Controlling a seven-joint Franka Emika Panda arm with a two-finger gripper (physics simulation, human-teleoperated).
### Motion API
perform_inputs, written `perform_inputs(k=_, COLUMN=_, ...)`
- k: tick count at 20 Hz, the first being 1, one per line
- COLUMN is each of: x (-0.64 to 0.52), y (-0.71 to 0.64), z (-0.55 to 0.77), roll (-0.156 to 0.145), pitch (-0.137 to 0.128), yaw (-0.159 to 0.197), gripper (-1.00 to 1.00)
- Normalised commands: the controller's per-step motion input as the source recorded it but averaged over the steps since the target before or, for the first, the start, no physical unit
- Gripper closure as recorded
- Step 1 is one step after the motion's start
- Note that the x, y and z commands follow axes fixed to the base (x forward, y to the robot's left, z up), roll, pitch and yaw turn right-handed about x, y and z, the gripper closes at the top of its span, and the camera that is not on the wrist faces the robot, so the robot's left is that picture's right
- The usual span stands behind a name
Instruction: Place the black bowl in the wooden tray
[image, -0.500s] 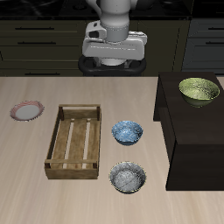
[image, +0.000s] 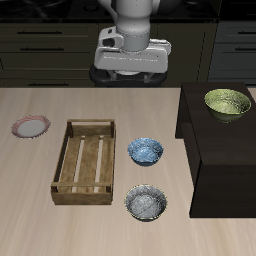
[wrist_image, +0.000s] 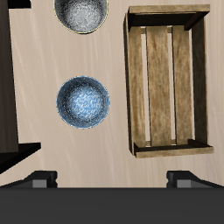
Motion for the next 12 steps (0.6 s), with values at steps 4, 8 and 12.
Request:
perform_inputs(k=4, x=0.31, y=0.04, z=0.06, roll=-0.01, pitch=-0.003, yaw=-0.018, gripper=-1.0)
perform_inputs(k=8, x=0.3, y=0.08, z=0.04, roll=-0.001, pitch=-0.009, yaw=0.031, gripper=-1.0)
perform_inputs(k=12, x=0.38, y=0.05, z=0.02, roll=-0.014, pitch=-0.015, yaw=0.041, gripper=-1.0)
